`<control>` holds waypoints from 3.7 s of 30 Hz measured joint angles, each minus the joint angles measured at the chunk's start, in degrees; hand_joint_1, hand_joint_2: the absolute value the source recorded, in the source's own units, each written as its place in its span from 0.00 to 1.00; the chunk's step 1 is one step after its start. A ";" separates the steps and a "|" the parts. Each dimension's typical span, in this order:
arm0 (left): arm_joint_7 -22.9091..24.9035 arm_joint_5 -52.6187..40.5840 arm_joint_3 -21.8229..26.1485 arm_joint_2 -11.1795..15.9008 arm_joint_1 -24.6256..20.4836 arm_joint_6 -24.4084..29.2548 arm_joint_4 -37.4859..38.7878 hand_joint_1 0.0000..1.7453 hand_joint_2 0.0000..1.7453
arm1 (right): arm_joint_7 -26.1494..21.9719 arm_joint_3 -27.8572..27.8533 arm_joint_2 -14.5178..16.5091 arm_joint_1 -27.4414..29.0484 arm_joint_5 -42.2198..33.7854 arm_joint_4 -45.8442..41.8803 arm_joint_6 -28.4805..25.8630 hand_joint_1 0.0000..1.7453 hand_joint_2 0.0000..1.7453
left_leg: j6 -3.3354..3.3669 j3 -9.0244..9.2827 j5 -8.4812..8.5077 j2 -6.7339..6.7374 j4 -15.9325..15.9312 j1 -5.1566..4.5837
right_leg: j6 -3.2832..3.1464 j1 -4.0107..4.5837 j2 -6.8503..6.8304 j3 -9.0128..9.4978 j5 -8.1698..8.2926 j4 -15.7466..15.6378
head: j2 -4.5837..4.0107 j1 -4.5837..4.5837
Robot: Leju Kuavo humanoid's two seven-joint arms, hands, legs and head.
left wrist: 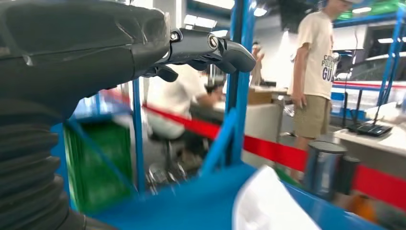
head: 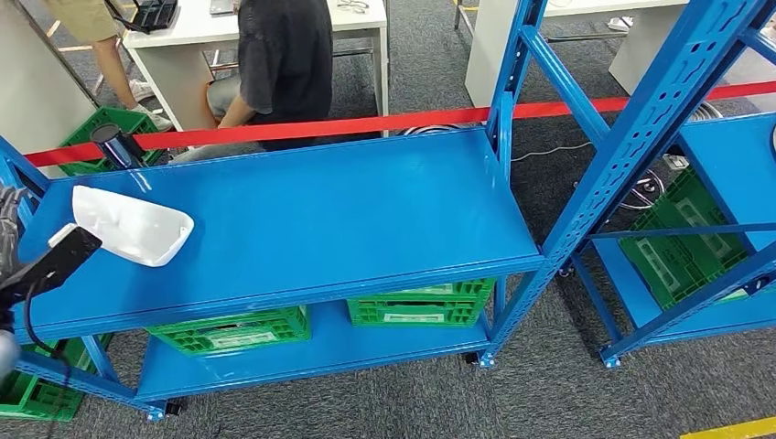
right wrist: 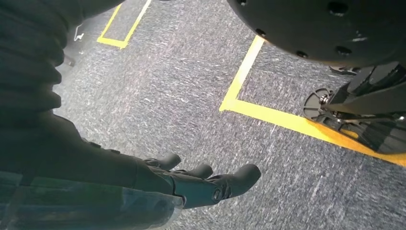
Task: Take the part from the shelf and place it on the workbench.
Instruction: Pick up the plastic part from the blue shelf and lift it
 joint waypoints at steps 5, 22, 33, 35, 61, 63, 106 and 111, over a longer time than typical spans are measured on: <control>-0.45 -4.84 -1.98 4.01 -2.68 -4.53 3.19 0.00 1.00 | 0.75 -0.64 0.56 -0.45 1.20 -0.03 0.04 0.00 1.00 | -0.01 0.00 0.00 0.05 -0.01 0.00 | 0.00 -0.01 0.04 0.02 0.00 0.01 | 0.00 0.00; -11.41 -5.11 -7.82 6.27 -8.06 0.80 12.53 0.00 1.00 | 1.92 -1.79 1.50 -0.71 1.29 -0.78 0.84 0.00 1.00 | -0.02 0.02 0.01 0.01 0.00 -0.02 | 0.00 -0.04 0.01 0.03 0.00 0.01 | 0.00 0.01; -22.09 -1.15 -10.48 0.20 -5.38 14.13 16.12 0.00 1.00 | 1.12 -2.08 1.54 -0.66 1.91 -0.98 0.93 0.00 1.00 | -0.04 0.00 -0.01 0.05 0.00 -0.03 | 0.01 -0.05 0.05 0.00 0.00 0.00 | 0.00 0.00; -22.36 -0.99 -10.68 -0.63 -4.87 14.20 16.12 0.00 1.00 | 1.12 -2.08 1.54 -0.66 1.99 -0.99 0.94 0.00 1.00 | -0.04 -0.01 -0.01 0.04 0.00 -0.03 | 0.00 -0.05 0.04 0.00 0.00 0.00 | 0.00 0.00; -20.82 -0.43 -11.03 -3.42 -2.58 3.48 16.41 0.00 1.00 | 1.46 -2.07 1.15 -0.64 2.96 -1.52 1.78 0.00 1.00 | -0.04 0.00 -0.01 0.03 0.00 -0.02 | 0.00 -0.04 0.04 0.02 0.00 0.00 | 0.00 0.01; -19.32 -0.44 -11.03 -3.39 -2.82 -0.42 16.78 0.00 1.00 | 1.85 -2.06 1.16 -0.66 3.05 -1.67 1.98 0.00 1.00 | -0.04 0.00 -0.01 0.02 0.00 -0.02 | 0.00 -0.04 0.03 0.01 0.00 0.00 | 0.00 0.00; -16.35 3.09 -13.57 -3.22 -11.53 -11.97 27.18 1.00 1.00 | 4.03 -2.08 1.84 -0.75 2.51 -3.44 2.50 0.00 1.00 | -0.09 0.03 0.03 -0.01 0.00 -0.02 | 0.00 -0.05 0.00 0.06 0.01 0.01 | 0.00 0.01; -16.35 3.28 -13.61 -3.23 -11.46 -12.06 27.53 1.00 1.00 | 4.03 -2.08 1.87 -0.75 2.51 -3.44 2.51 0.00 1.00 | -0.09 0.03 0.03 -0.01 0.01 -0.02 | 0.00 -0.05 0.00 0.07 0.01 0.01 | 0.00 0.01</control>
